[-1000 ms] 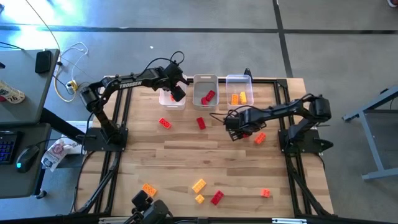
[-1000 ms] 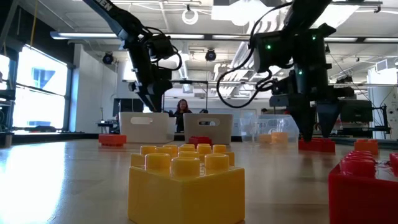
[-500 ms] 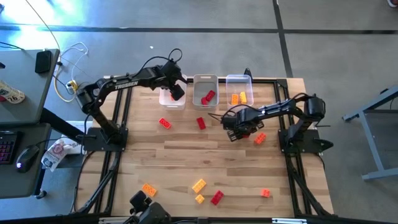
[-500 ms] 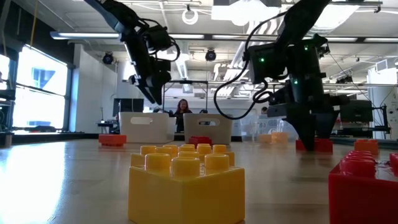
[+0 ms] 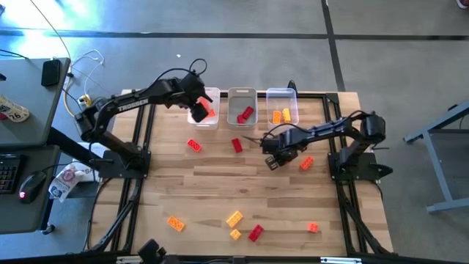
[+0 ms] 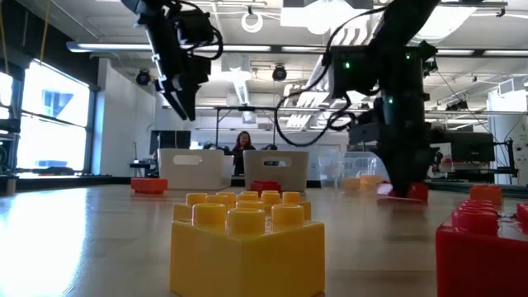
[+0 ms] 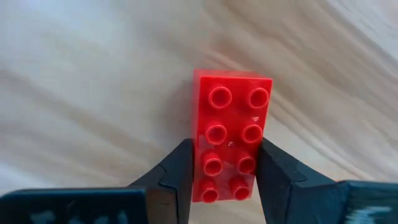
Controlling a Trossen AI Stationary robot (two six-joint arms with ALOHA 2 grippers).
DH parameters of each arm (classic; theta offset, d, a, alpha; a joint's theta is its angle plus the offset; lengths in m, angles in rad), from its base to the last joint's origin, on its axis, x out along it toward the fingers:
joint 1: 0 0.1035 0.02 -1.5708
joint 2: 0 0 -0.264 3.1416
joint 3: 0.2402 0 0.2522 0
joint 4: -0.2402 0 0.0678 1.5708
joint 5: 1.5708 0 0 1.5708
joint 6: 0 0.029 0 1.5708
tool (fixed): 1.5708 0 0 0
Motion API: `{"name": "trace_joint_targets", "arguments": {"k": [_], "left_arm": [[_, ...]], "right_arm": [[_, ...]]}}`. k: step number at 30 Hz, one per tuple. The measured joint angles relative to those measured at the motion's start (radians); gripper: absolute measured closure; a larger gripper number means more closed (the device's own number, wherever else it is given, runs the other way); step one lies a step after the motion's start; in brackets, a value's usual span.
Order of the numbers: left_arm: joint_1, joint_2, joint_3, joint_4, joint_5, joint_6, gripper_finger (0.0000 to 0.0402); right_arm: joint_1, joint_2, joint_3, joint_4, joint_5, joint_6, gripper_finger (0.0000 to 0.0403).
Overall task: Sort & place blocks by color
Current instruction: Put the red game piece into the gray bin
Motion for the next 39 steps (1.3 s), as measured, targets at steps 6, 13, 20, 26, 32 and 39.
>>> {"name": "trace_joint_targets", "arguments": {"k": [6, 13, 20, 26, 32, 39], "left_arm": [[-0.072, -0.032, 0.0, -0.068, 0.0, -0.052, 0.0194], [-0.167, -0.032, 0.0, -0.084, 0.0, -0.052, 0.0194], [-0.235, -0.032, 0.0, -0.083, 0.0, -0.037, 0.0193], [-0.269, -0.032, 0.0, -0.076, 0.001, -0.037, 0.0192], [-0.284, -0.032, 0.0, -0.073, 0.0, -0.034, 0.0192], [-0.289, -0.031, 0.0, -0.072, 0.0, -0.015, 0.0192]], "right_arm": [[0.025, -0.047, 0.0, 0.191, -0.013, -0.088, 0.0292], [0.021, -0.06, 0.001, 0.408, -0.078, -0.21, 0.0292], [-0.017, -0.06, 0.002, 0.604, -0.174, -0.291, 0.0292], [-0.084, -0.06, 0.002, 0.783, -0.205, -0.4, 0.0292], [-0.174, -0.06, 0.003, 0.909, -0.19, -0.502, 0.0292], [-0.283, -0.061, 0.003, 0.995, -0.09, -0.584, 0.0283]]}}
